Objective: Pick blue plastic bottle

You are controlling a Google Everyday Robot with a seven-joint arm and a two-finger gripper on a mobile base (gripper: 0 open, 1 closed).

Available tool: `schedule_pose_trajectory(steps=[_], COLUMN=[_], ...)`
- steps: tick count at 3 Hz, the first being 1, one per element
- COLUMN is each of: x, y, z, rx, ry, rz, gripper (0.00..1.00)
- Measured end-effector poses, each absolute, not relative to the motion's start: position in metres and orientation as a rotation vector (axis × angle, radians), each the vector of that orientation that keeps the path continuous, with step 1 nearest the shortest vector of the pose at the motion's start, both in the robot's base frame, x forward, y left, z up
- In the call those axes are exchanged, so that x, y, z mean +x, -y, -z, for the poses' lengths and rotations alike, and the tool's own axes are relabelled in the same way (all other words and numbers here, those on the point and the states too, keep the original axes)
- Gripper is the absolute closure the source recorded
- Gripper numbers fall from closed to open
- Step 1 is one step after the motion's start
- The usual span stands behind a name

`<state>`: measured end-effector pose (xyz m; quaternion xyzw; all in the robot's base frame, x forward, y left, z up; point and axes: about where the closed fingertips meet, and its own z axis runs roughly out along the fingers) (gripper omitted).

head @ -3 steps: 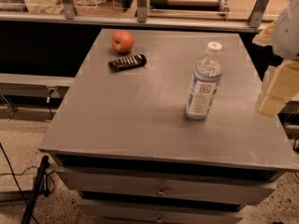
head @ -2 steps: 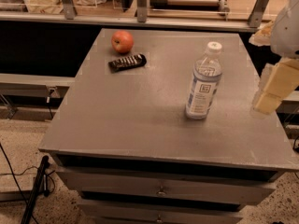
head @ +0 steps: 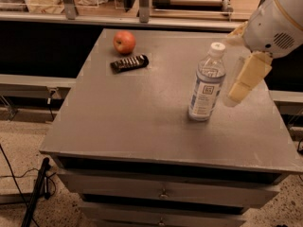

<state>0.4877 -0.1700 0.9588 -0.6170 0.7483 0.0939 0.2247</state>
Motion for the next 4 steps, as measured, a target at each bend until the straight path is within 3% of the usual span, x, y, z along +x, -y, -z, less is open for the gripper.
schedule_pose_trajectory(steps=[1,3,4], x=[0.500,0.503,0.504], y=[0.153,0.146,0.143], z=[-0.944,-0.942,-0.943], rx=[-1.684,-1.679,-1.683], ry=[-2.023,-2.008,-2.006], rz=[-0.409,-0.440,-0.434], gripper=[0.00,0.43,0.74])
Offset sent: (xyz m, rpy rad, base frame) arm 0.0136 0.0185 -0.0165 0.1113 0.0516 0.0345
